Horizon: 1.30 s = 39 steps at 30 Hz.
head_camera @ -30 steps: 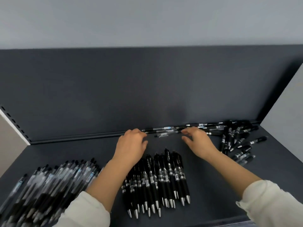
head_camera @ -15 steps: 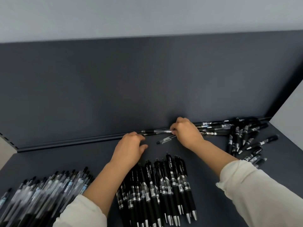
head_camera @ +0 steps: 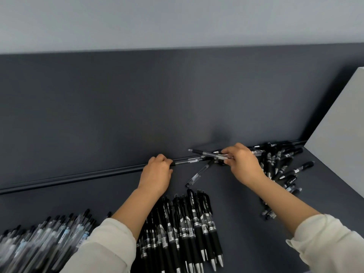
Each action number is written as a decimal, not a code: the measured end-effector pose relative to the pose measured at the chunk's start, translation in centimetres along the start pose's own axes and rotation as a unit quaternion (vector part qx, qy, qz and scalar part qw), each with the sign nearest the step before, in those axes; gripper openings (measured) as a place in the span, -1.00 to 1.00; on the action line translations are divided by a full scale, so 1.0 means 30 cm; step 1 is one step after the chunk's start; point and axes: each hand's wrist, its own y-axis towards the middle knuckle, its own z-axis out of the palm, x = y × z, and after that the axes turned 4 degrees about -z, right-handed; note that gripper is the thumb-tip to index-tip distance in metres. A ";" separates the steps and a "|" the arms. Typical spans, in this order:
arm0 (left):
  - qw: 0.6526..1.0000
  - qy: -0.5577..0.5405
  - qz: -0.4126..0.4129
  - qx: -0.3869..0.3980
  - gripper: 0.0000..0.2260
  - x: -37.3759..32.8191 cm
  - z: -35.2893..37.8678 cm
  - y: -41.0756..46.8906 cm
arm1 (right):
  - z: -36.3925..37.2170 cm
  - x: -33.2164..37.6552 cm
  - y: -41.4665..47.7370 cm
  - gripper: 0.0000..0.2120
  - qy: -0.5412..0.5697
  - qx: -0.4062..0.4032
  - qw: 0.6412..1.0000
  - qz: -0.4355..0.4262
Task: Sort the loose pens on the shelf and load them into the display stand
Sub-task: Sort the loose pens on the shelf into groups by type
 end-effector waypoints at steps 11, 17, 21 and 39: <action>1.000 0.029 -0.008 0.000 -0.73 -0.019 -0.020 0.010 | -0.021 -0.001 -0.107 -0.89 0.123 0.014 0.990 0.064; 0.996 -0.051 -0.065 0.013 -0.74 0.027 -0.101 -0.072 | -0.027 0.054 -0.134 -0.81 0.169 0.044 0.982 0.068; 0.989 -0.106 -0.105 -0.005 -0.80 0.080 -0.194 -0.184 | -0.029 0.134 -0.142 -0.83 0.182 0.061 0.981 0.033; 0.940 -0.113 -0.285 -0.151 -0.72 0.382 -0.341 -0.819 | 0.126 0.609 -0.198 -0.82 0.117 0.210 0.949 -0.203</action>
